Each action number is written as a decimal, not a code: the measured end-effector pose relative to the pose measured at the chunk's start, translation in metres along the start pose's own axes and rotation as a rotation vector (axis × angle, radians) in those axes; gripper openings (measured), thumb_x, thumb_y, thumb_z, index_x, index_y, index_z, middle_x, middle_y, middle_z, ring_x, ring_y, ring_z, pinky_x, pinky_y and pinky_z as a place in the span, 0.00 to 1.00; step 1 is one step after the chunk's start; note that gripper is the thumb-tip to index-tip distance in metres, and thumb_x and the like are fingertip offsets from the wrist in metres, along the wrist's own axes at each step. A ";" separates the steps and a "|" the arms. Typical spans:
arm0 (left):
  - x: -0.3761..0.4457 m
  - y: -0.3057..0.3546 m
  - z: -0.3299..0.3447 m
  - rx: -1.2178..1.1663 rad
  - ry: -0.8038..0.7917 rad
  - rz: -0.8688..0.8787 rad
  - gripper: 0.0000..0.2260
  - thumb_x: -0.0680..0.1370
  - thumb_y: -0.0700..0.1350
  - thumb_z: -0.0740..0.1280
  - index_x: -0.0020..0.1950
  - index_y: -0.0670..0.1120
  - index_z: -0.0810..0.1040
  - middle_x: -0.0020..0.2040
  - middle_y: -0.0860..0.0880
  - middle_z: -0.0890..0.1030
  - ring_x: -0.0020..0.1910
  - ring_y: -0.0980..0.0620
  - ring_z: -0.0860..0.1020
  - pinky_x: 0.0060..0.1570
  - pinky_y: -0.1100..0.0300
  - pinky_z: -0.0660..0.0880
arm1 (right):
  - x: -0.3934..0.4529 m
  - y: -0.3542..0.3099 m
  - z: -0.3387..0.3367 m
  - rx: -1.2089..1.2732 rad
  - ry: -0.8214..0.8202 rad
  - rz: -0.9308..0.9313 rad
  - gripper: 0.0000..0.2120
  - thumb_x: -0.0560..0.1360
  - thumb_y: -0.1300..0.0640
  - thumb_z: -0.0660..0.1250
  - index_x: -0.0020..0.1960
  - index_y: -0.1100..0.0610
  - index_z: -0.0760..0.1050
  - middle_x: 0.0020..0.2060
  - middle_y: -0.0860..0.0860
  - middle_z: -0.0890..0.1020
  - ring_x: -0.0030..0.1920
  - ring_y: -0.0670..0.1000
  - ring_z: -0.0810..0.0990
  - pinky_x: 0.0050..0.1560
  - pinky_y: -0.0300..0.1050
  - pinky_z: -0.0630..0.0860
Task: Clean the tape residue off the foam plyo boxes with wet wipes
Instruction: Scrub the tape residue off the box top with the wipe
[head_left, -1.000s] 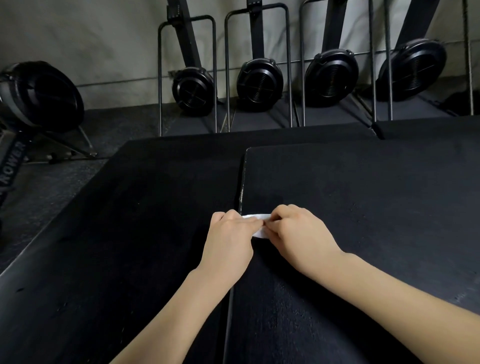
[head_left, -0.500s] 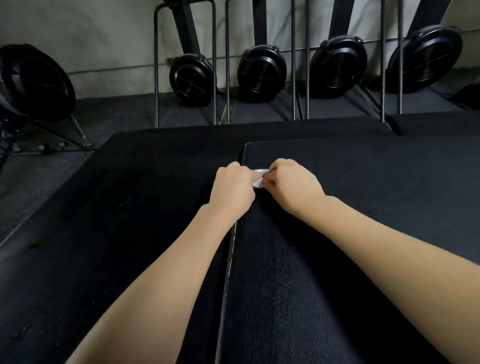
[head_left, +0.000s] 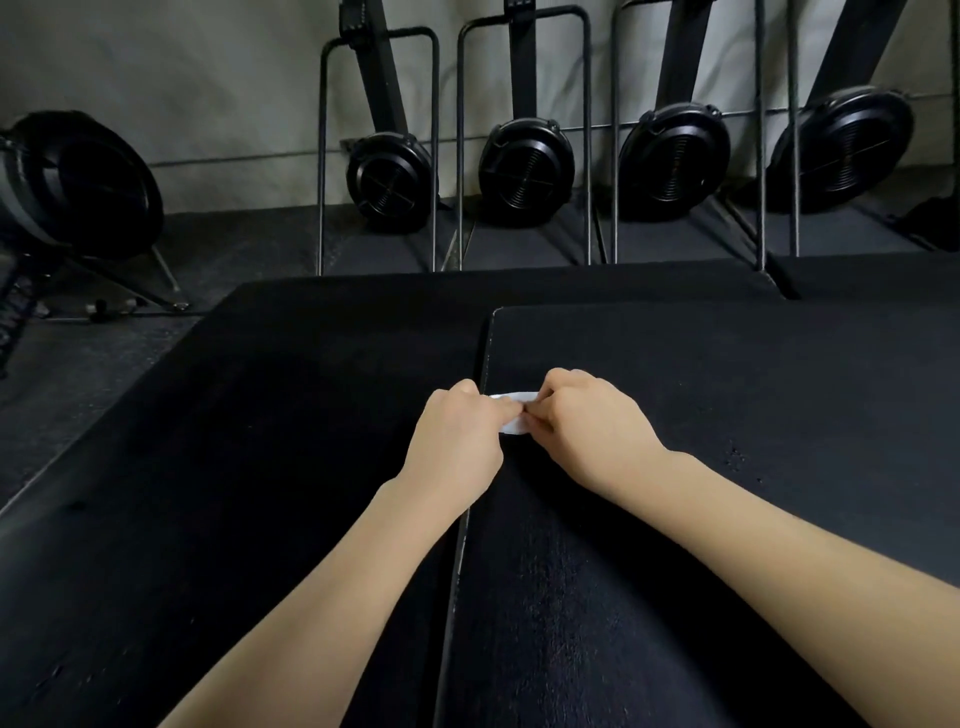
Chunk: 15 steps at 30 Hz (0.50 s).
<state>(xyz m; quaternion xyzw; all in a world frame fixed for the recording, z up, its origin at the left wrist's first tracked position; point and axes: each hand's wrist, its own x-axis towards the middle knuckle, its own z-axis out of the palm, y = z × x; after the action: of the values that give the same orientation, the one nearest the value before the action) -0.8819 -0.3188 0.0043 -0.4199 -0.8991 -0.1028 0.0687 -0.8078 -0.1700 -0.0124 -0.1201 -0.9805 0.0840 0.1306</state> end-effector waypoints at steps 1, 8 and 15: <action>0.007 -0.001 0.000 -0.009 0.005 -0.010 0.23 0.77 0.35 0.58 0.61 0.59 0.80 0.41 0.50 0.66 0.39 0.48 0.69 0.34 0.60 0.64 | 0.008 0.002 0.001 -0.007 -0.005 0.014 0.14 0.82 0.47 0.60 0.54 0.55 0.80 0.49 0.50 0.76 0.49 0.53 0.76 0.40 0.45 0.70; 0.075 -0.003 0.000 0.007 0.019 0.034 0.18 0.77 0.33 0.59 0.60 0.49 0.81 0.35 0.53 0.61 0.44 0.50 0.65 0.48 0.55 0.71 | 0.075 0.024 0.005 0.093 -0.020 0.154 0.16 0.80 0.46 0.65 0.52 0.60 0.74 0.48 0.53 0.76 0.49 0.58 0.77 0.43 0.48 0.70; 0.142 -0.016 0.019 0.032 -0.043 -0.030 0.19 0.77 0.35 0.60 0.61 0.52 0.81 0.38 0.51 0.66 0.48 0.47 0.71 0.44 0.55 0.69 | 0.132 0.049 0.015 0.097 -0.008 0.192 0.14 0.81 0.49 0.64 0.53 0.60 0.73 0.51 0.55 0.77 0.51 0.60 0.79 0.43 0.48 0.69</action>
<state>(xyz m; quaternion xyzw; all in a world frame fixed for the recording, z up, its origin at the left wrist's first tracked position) -0.9861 -0.2190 0.0137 -0.4074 -0.9080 -0.0804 0.0548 -0.9251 -0.0914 -0.0053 -0.2065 -0.9599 0.1441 0.1236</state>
